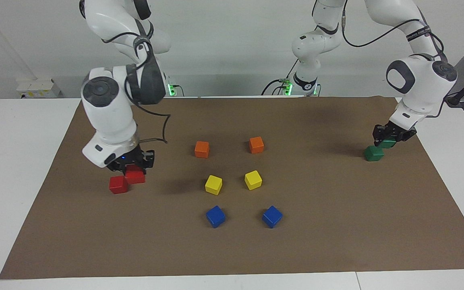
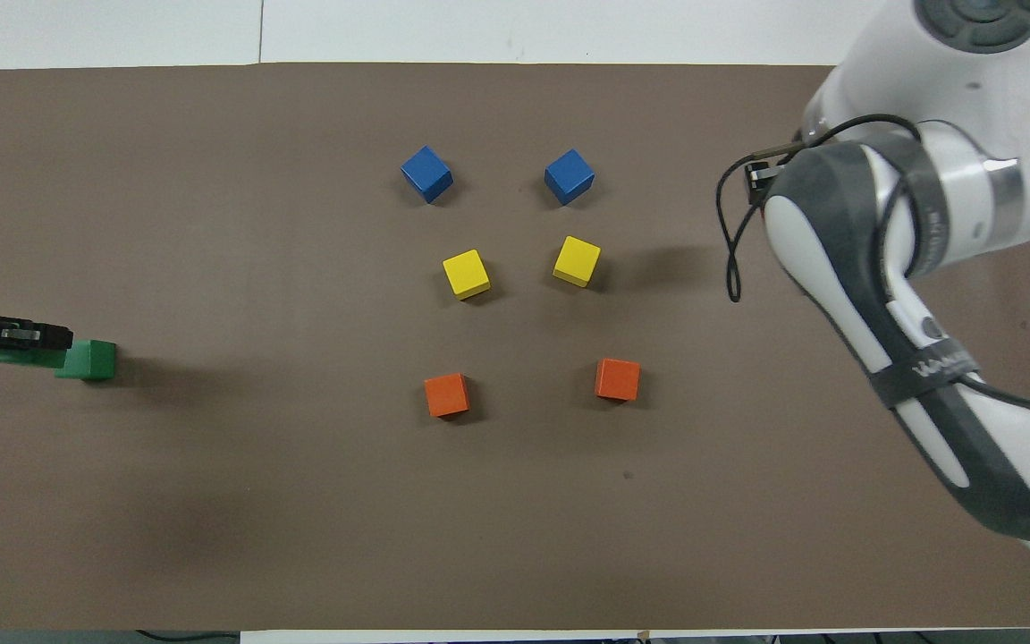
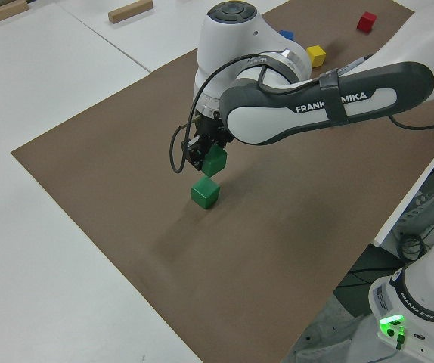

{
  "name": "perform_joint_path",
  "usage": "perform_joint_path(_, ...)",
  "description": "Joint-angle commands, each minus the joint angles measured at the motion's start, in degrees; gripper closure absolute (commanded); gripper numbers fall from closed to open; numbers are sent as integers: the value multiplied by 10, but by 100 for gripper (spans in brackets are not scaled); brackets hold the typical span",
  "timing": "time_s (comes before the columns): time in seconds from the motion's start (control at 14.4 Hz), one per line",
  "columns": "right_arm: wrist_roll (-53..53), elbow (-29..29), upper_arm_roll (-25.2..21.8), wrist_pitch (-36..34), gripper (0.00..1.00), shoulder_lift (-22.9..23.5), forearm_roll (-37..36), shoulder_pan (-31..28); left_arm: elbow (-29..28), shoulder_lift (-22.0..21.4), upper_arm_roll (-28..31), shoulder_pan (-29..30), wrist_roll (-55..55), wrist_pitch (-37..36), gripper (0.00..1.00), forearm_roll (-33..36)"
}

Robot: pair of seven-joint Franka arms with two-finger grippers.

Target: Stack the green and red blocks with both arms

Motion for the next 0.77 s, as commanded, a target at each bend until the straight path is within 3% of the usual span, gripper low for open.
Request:
perform_joint_path(0.0, -68, -47, 9, -1, 100, -38, 12, -58, -55, -27, -3, 11, 10, 62, 100, -12)
perform_joint_path(0.14, -104, -76, 8, 18, 100, -50, 46, -92, -67, -25, -3, 20, 11, 88, 100, -12)
perform_joint_path(0.35, -150, -179, 8, 125, 100, -87, 49, -127, -72, -11, -3, 20, 14, 109, 100, -12)
perform_joint_path(0.7, -157, -260, 8, 176, 100, -119, 77, -145, -77, 6, -3, 20, 14, 122, 100, -14)
